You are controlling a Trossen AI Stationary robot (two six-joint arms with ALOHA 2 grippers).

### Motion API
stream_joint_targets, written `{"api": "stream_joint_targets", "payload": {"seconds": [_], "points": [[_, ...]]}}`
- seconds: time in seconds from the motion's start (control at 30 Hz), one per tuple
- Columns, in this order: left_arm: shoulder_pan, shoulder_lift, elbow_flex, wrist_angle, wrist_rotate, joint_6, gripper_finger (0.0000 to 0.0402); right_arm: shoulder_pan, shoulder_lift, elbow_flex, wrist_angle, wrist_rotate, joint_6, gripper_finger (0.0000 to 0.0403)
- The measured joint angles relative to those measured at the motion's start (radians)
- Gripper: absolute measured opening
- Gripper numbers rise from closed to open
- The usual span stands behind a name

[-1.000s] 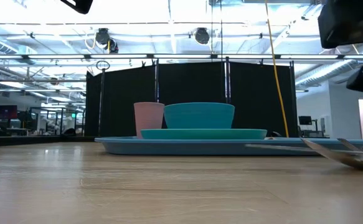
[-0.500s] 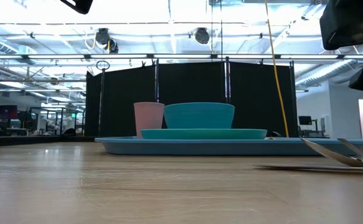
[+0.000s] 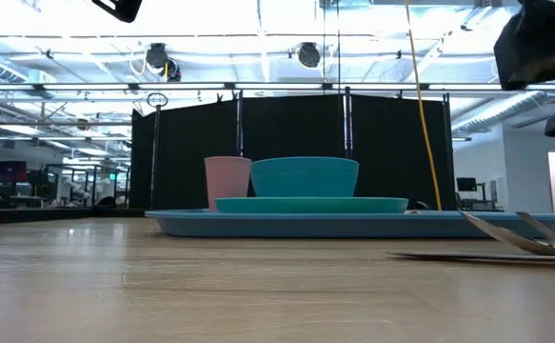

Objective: Set up tray
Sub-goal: Put the yellow knife on top of the yellow napkin

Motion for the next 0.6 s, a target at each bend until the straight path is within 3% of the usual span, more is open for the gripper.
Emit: {"api": "stream_joint_targets", "payload": {"seconds": [0.23,0.6], "points": [[0.000,0.000,0.000,0.000,0.000,0.000,0.0063,0.000,-0.001,0.001,-0.097,-0.002,0.070,0.0119],[0.000,0.000,0.000,-0.001,0.000,0.000,0.0063,0.014,-0.059,0.002,-0.096,0.026,0.095,0.0101]]}}
